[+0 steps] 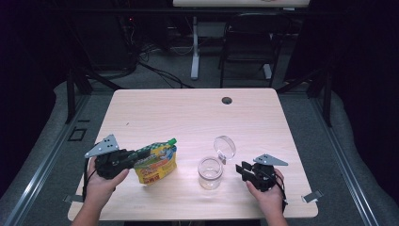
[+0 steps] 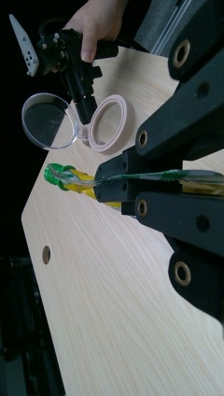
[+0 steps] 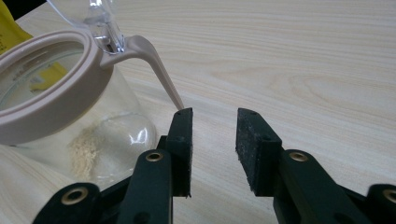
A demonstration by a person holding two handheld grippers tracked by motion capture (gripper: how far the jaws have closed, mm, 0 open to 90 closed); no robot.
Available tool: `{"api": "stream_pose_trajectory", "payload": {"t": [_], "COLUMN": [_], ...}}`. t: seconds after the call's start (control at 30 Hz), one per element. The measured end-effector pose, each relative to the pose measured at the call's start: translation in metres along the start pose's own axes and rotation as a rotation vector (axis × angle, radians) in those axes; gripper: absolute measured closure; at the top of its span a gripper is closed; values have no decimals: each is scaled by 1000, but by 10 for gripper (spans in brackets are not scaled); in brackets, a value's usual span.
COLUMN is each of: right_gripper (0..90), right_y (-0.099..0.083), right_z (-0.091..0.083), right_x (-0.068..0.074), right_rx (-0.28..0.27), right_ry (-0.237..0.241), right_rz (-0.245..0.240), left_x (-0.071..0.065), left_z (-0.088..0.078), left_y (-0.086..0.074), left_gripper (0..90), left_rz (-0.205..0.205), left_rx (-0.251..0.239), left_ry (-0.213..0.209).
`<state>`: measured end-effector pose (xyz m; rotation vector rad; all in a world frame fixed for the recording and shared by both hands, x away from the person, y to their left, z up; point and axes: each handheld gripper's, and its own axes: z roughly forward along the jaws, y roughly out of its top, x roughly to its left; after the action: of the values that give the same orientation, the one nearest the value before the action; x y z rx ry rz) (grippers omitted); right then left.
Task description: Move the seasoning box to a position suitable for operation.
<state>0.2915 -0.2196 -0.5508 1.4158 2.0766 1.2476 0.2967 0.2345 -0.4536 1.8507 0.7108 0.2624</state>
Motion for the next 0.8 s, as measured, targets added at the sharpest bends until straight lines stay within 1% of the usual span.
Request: {"api": "stream_pose_trajectory", "payload": {"t": [0.1, 0.13, 0.17, 0.23, 0.3, 0.4, 0.43, 0.53, 0.6, 0.63, 0.7, 0.8], "right_gripper": [668, 668, 668, 668, 666, 666, 666, 665, 661, 658, 656, 655], "right_y": [3, 4, 5, 5, 5, 5, 6, 5, 5, 6, 5, 5], "right_z": [2, 4, 6, 10, 12, 12, 11, 10, 9, 8, 6, 6], "right_x": [2, 3, 4, 6, 8, 8, 8, 7, 7, 6, 6, 4], "right_rx": [-15, -13, -9, 1, 17, 14, 12, 4, 1, 0, -7, -13], "right_ry": [6, 10, 8, 10, 10, 19, 21, 23, 26, 25, 22, 22], "right_rz": [-3, -8, -13, -23, -37, -38, -36, -28, -29, -31, -26, -18], "left_x": [4, 6, 7, 8, 7, 6, 6, 7, 8, 7, 9, 10], "left_z": [-4, -5, -7, -8, -8, -7, -6, -6, -4, -3, -1, 3], "left_y": [-2, -3, -4, -4, -3, -4, -5, -5, -6, -8, -10, -12], "left_gripper": [897, 894, 889, 869, 839, 794, 783, 725, 641, 603, 584, 538], "left_rz": [-8, -14, -20, -28, -18, -11, -14, -19, -30, -35, -44, -51], "left_rx": [13, 9, 10, 3, 21, 51, 46, 59, 65, 68, 67, 77], "left_ry": [5, 10, 3, 3, 1, 3, 7, 14, 13, 20, 8, 12]}}
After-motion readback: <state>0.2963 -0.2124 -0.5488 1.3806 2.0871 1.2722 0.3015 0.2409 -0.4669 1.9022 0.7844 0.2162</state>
